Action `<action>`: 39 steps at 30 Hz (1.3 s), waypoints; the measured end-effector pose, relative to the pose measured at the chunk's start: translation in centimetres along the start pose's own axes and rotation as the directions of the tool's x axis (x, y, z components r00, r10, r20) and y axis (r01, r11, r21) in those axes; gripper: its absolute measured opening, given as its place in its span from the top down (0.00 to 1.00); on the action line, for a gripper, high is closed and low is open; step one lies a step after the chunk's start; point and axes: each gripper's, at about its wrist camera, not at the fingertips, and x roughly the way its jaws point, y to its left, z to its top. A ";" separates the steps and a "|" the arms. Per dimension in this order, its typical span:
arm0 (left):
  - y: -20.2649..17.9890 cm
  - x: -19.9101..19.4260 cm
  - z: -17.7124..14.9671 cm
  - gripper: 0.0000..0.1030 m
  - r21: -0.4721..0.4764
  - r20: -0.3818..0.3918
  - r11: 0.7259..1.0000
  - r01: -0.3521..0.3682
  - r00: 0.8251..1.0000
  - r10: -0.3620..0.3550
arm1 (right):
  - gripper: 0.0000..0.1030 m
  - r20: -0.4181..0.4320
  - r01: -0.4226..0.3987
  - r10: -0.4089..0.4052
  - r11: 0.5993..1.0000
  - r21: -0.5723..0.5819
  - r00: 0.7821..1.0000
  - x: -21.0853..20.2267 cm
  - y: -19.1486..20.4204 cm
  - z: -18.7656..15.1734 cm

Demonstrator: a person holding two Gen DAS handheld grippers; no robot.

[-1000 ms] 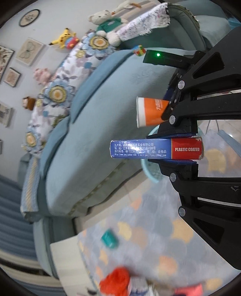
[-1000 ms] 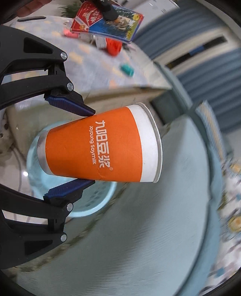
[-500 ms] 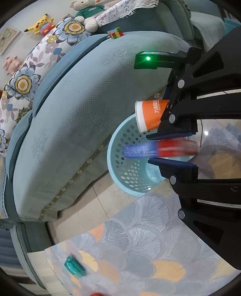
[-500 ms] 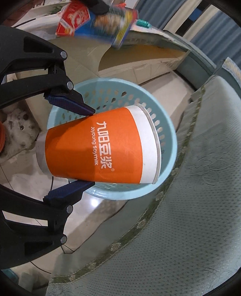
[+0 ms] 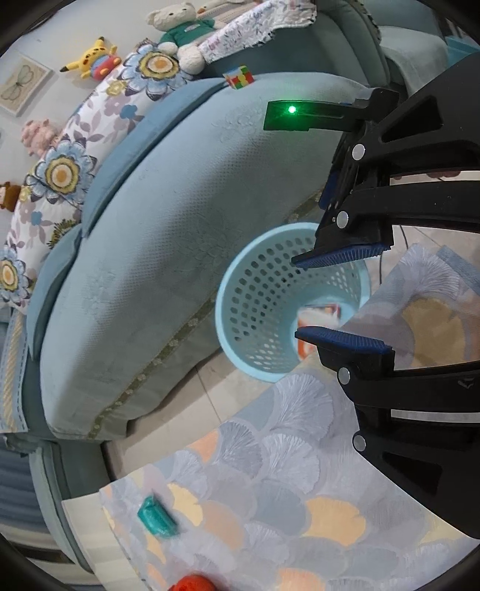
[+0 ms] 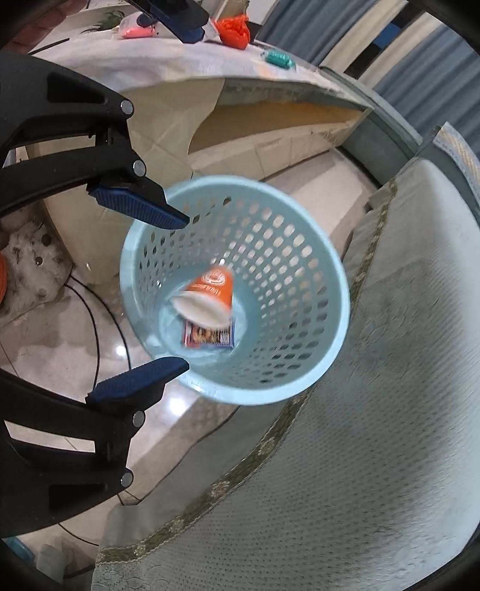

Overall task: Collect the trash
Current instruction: 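Return to the table and grasp the clear plastic bottle with the left tool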

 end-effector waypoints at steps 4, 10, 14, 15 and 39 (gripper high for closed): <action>0.0 -2.1 0.1 0.70 -0.004 0.047 1.000 0.003 0.999 -0.002 | 0.34 0.094 -0.044 0.052 0.996 -0.078 0.994 -3.0 3.1 0.1; 1.5 -9.2 0.8 0.55 -0.039 0.190 0.998 -0.050 0.980 0.057 | 0.34 0.241 -0.114 0.179 0.959 -0.259 0.954 -8.3 9.9 -0.5; 4.5 -14.4 0.3 0.47 -0.108 0.277 0.985 -0.132 0.948 0.157 | 0.34 0.261 -0.162 0.270 0.915 -0.371 0.927 -10.0 15.2 -1.5; 5.4 -15.5 0.0 0.47 -0.126 0.292 0.980 -0.155 0.938 0.186 | 0.35 0.254 -0.177 0.292 0.902 -0.395 0.922 -10.1 16.6 -1.8; 20.8 -17.0 -4.4 0.31 -0.214 0.100 0.614 -0.760 0.608 0.788 | 0.52 0.036 -0.230 0.296 0.807 -0.543 0.954 -0.3 27.2 -8.8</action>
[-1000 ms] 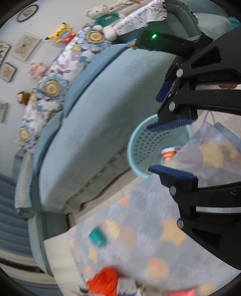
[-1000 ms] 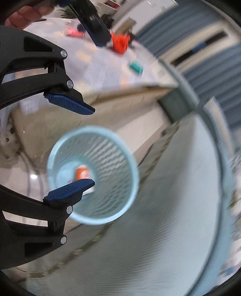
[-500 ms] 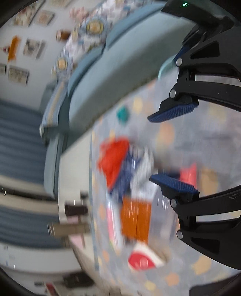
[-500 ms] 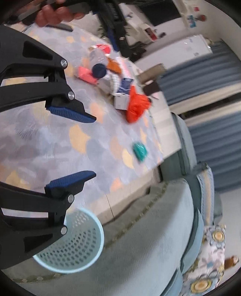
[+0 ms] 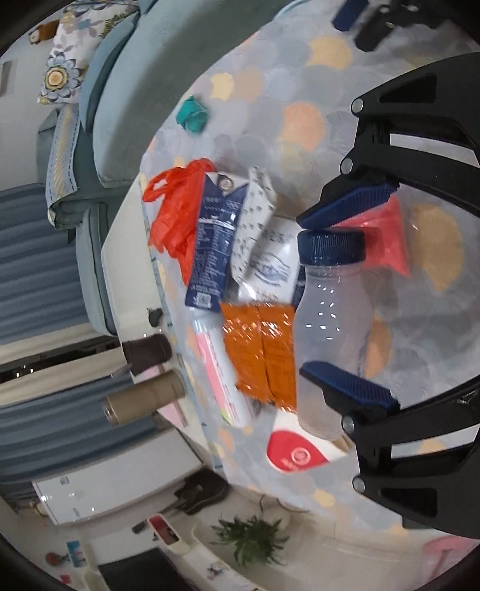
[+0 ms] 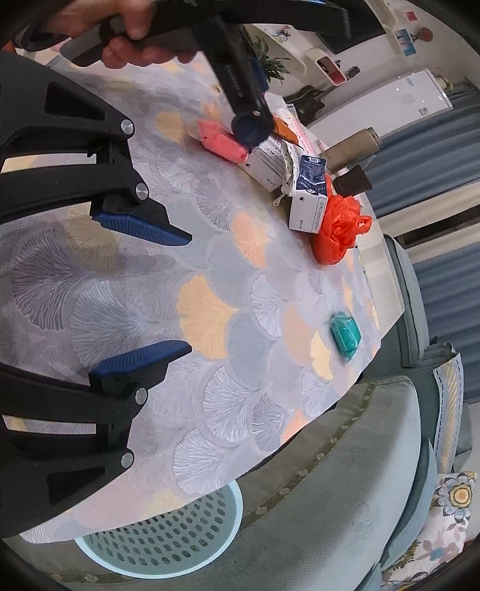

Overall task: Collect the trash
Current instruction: 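Return to the table and grasp the clear plastic bottle with the left tool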

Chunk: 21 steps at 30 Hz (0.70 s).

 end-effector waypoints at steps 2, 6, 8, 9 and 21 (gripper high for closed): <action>1.1 -0.6 -0.9 0.31 -0.009 -0.005 1.000 -0.002 1.000 0.002 | 0.52 0.004 0.006 -0.006 1.000 -0.016 1.000 -0.1 0.3 -0.1; 4.4 -1.5 -3.5 0.31 -0.057 -0.038 0.998 -0.016 0.999 0.014 | 0.52 0.006 0.018 -0.018 0.999 -0.046 1.000 -0.2 0.8 -0.1; 6.7 -1.6 -4.9 0.32 -0.102 -0.070 0.994 -0.025 0.997 0.018 | 0.52 0.001 0.017 -0.017 0.998 -0.061 1.000 -0.1 1.3 0.0; 8.1 -1.6 -5.7 0.33 -0.135 -0.086 0.991 -0.012 0.996 0.000 | 0.52 -0.001 0.008 -0.008 0.998 -0.068 1.000 -0.2 1.6 0.2; 13.5 0.9 -3.4 0.21 -0.574 -0.031 0.782 0.242 0.948 -0.316 | 0.52 -0.058 -0.150 0.142 0.968 -0.203 0.988 2.6 10.8 4.5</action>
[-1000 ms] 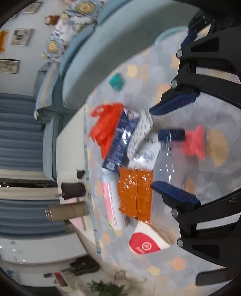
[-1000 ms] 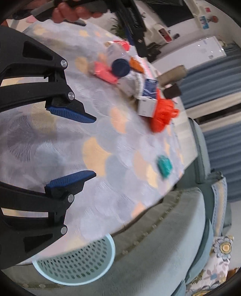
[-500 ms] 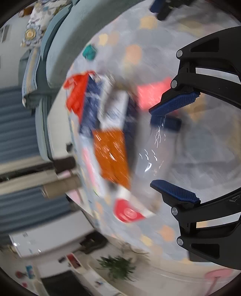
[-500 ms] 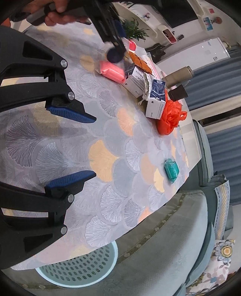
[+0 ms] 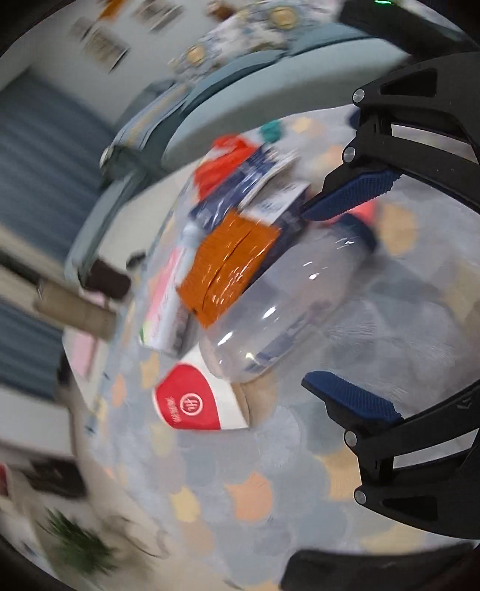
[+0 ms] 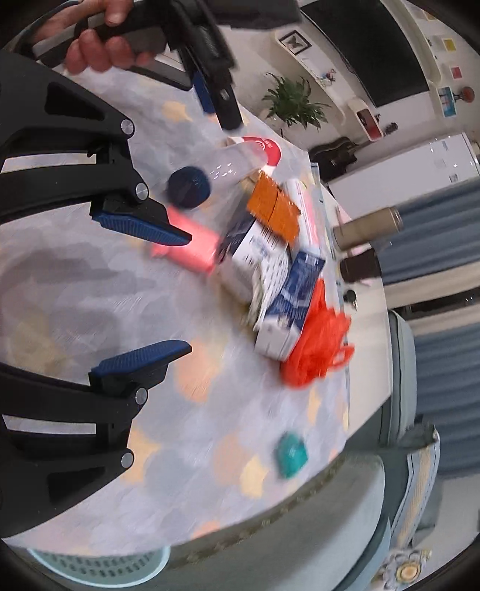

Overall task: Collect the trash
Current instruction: 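Return to the table and grasp the clear plastic bottle with the left tool, then grasp the pink packet with the right tool while the left tool lifts the bottle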

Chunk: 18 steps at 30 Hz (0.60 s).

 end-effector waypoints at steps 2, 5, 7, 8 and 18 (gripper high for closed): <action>-0.3 1.6 0.6 0.21 -0.025 -0.006 0.999 -0.034 0.999 0.034 | 0.52 -0.020 -0.015 0.016 1.000 0.021 1.000 1.2 0.5 0.2; -1.3 3.5 1.1 0.22 -0.006 -0.030 0.994 -0.113 0.993 0.113 | 0.52 -0.055 -0.049 0.052 0.998 0.049 0.997 2.6 1.1 0.0; -1.6 4.7 1.3 0.25 0.008 -0.056 0.989 -0.147 0.988 0.147 | 0.52 -0.080 -0.056 0.060 0.997 0.054 0.995 3.5 1.5 -0.2; -1.8 5.3 1.2 0.26 0.013 -0.071 0.986 -0.165 0.984 0.166 | 0.52 -0.087 -0.060 0.064 0.997 0.050 0.994 3.7 1.8 -0.3; -0.5 2.4 -0.7 0.51 0.161 -0.099 0.987 -0.011 0.995 0.027 | 0.52 -0.148 -0.041 0.047 0.998 0.044 0.988 6.4 3.3 -0.2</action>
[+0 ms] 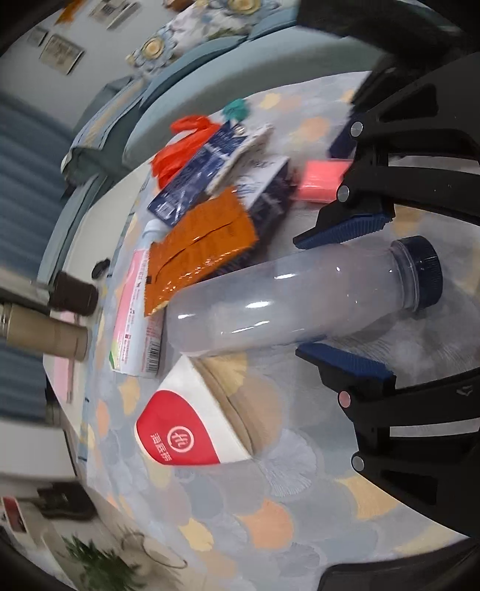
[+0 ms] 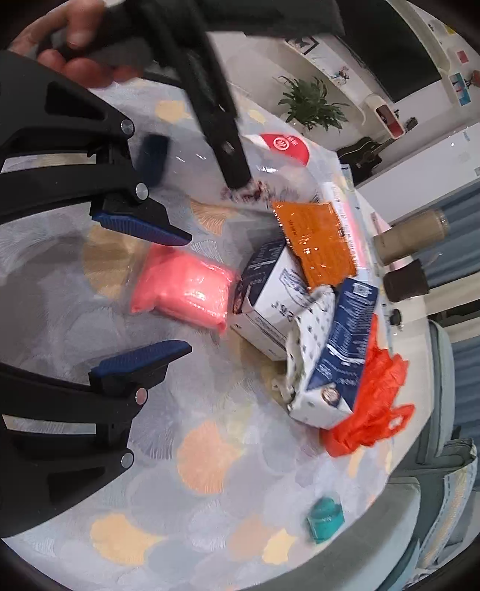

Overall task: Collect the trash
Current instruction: 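Grasp the pink packet with the right tool while the left tool lifts the bottle, then open both tools over the blue wastebasket to drop bottle and pink packet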

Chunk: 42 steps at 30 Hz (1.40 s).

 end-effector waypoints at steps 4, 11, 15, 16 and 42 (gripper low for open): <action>1.0 -0.8 -1.0 0.51 0.008 -0.004 1.000 0.028 1.000 -0.028 | 0.53 -0.012 0.047 -0.047 0.998 -0.046 0.999 1.2 1.5 0.4; -0.1 -2.8 -2.8 0.52 0.045 0.035 0.988 0.149 0.988 -0.151 | 0.68 0.024 0.021 -0.019 0.996 -0.082 1.000 -1.6 1.3 -0.5; -2.7 -5.0 -2.9 0.52 0.085 0.071 0.969 0.234 0.968 -0.240 | 0.68 0.115 0.061 -0.053 0.996 -0.062 0.992 -6.5 -0.8 -0.8; -3.7 -5.6 -2.8 0.52 0.099 0.079 0.962 0.255 0.962 -0.263 | 0.68 0.147 0.080 -0.072 0.996 -0.050 0.986 -8.1 -1.6 -0.9; -34.8 1.1 -7.7 0.52 0.427 -0.203 0.741 0.519 0.853 -0.481 | 0.68 0.038 0.371 -0.459 0.760 0.533 0.887 -20.7 -31.0 -12.1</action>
